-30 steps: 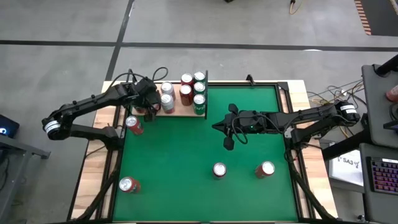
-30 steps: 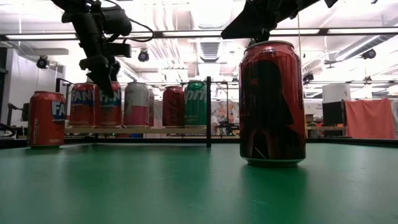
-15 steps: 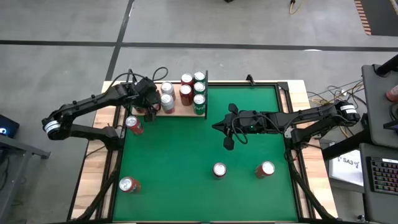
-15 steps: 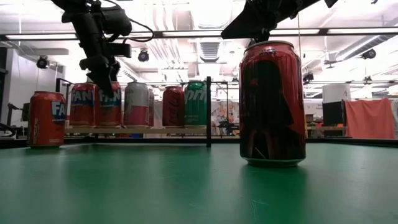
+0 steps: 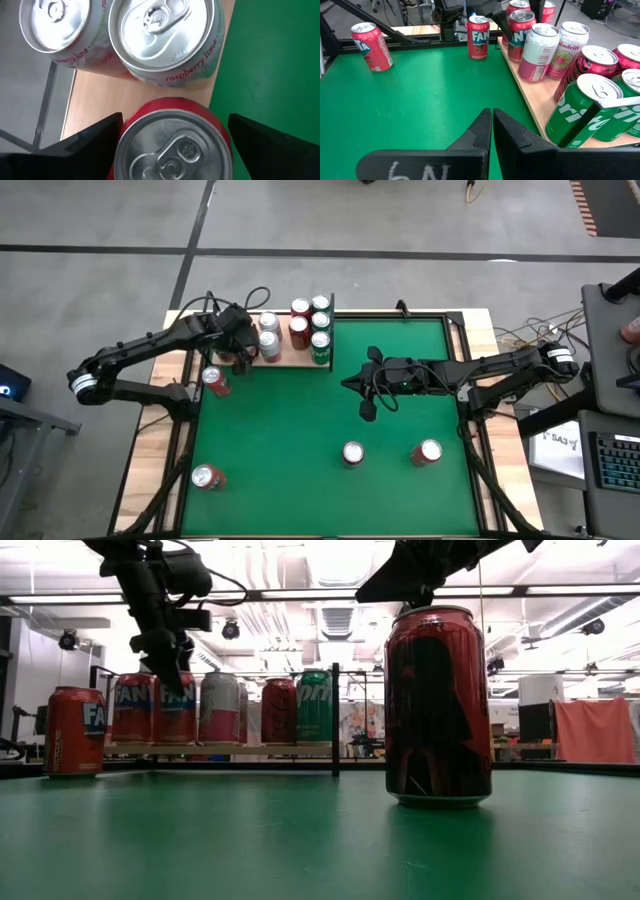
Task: Place canned beverage on shelf
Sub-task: Put the red soda can on the shelf aligned with the other red soda can
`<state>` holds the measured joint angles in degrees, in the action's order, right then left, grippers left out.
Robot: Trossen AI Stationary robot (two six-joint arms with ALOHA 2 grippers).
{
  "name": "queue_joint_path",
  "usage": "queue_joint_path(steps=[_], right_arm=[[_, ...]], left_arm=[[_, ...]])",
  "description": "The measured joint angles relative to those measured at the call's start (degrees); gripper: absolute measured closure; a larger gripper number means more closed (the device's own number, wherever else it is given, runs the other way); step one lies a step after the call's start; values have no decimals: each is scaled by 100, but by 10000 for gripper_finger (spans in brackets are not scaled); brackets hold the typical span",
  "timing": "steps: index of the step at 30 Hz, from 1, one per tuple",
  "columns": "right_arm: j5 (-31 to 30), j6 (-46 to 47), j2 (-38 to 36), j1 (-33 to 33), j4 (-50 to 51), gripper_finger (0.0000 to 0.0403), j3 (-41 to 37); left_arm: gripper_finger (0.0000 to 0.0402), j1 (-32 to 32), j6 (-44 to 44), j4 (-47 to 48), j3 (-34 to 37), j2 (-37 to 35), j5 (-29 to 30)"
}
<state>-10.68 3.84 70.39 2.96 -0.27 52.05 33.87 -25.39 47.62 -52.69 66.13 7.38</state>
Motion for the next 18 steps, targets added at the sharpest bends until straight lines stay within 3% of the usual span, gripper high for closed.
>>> queue_joint_path(steps=[10,18], right_arm=[[0,0,0,0,-2,394,0],[-1,-72,-2,0,-106,394,0]], left_arm=[[49,0,-48,25,-25,-9,254],[49,0,-45,173,-494,-13,256]])
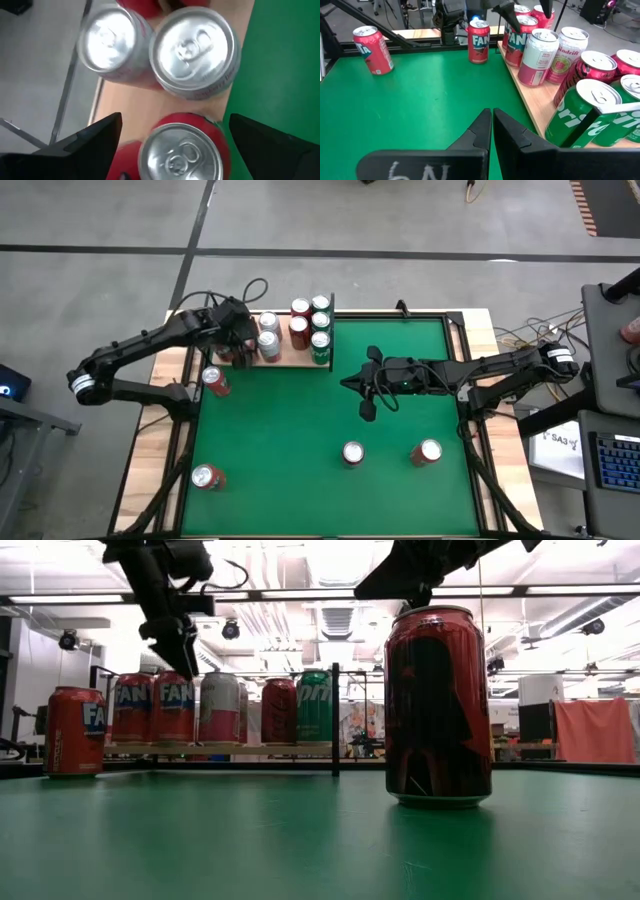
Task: Place canned beverage on shelf
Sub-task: Put the red soda can on the shelf aligned with the other red soda can
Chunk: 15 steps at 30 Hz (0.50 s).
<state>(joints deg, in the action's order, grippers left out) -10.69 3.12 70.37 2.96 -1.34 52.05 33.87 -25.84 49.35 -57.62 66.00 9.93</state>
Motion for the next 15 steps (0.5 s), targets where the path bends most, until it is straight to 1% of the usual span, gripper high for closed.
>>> queue_joint_path(steps=[4,8,12,15], right_arm=[[0,-27,0,0,-51,394,0],[1,-83,0,0,-55,394,0],[-1,-83,0,0,-55,394,0],[0,-83,0,0,-58,394,0]], left_arm=[[50,-11,207,338,-376,0,-89],[65,-11,334,833,-634,-17,-450],[109,-13,432,1311,-737,-24,-907],[160,-20,434,1599,-702,-24,-1185]])
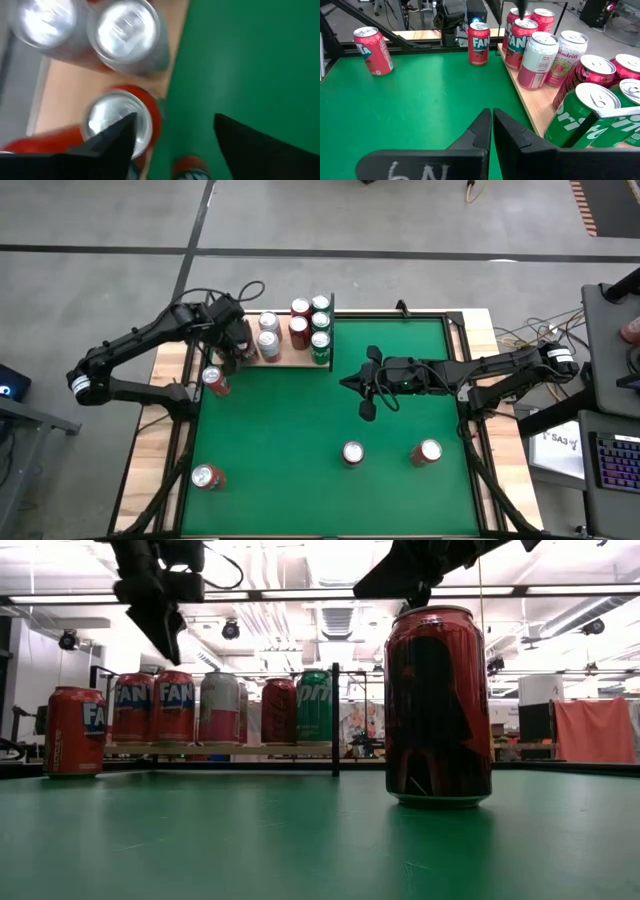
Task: Place canned beverage on shelf
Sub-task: Put the red soda can on the shelf aligned with the other red soda can
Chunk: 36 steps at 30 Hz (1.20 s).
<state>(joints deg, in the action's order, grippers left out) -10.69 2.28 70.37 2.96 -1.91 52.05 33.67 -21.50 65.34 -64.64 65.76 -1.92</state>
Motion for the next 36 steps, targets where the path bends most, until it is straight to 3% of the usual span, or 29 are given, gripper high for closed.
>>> queue_joint_path(steps=[7,12,21,28,36], right_arm=[[-1,-2,0,0,-7,394,0],[-10,-87,0,-6,-9,394,0],[-45,-84,0,-189,-7,394,0],[-47,-90,0,-225,-9,394,0],[-47,-151,0,-225,-7,394,0]], left_arm=[[305,-28,-4,343,69,-2,-45],[390,-21,-163,329,164,11,452],[398,-11,-243,118,370,67,566],[401,4,-212,60,371,114,1287],[401,37,-17,12,371,97,1531]])
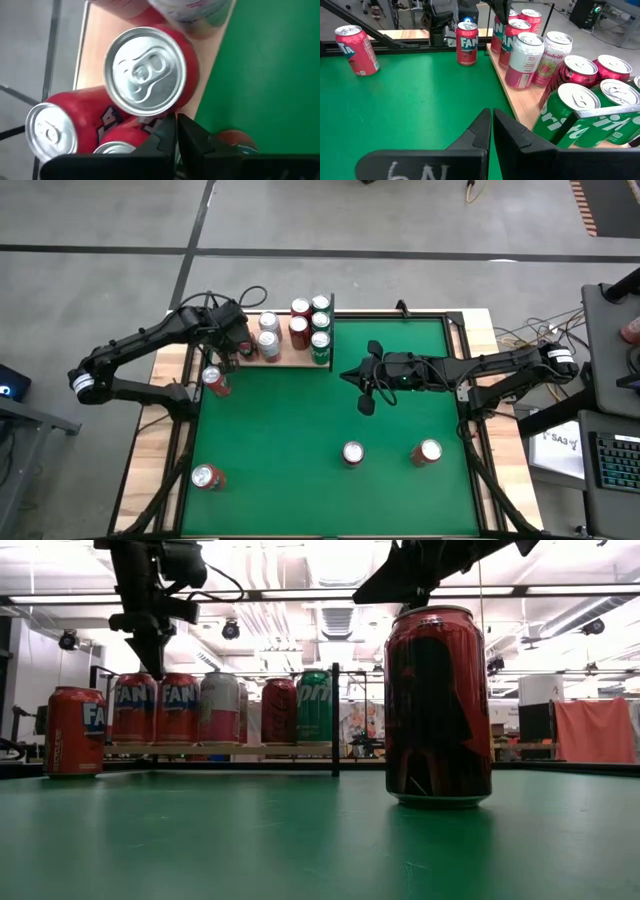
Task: Place canned beverage on shelf
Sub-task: Put the red soda can on the shelf aligned with the other red soda can
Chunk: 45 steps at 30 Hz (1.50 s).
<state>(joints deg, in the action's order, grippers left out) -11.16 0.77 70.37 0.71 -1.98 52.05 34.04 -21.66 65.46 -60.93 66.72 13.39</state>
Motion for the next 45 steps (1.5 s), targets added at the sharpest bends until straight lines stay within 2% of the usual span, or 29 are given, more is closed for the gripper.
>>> queue_joint_path(steps=[2,6,8,14,22,41,45], right_arm=[[0,-10,0,0,-2,394,0],[0,-40,0,0,-3,394,0],[0,-44,0,-1,-21,394,0],[0,-41,0,-20,-37,394,0],[0,-39,0,-115,-39,394,0],[7,-78,0,-188,4,394,2],[4,-78,0,-188,3,394,2]], left_arm=[[401,0,63,-4,0,-16,-70],[401,-2,-46,-89,0,-47,-911],[402,-7,-214,-149,0,-49,-1015],[402,77,-679,-579,-187,-93,-478],[402,380,-1032,-421,-647,69,-497],[402,551,-1232,-412,-518,533,-471],[402,549,-1322,-310,-580,513,-164]])
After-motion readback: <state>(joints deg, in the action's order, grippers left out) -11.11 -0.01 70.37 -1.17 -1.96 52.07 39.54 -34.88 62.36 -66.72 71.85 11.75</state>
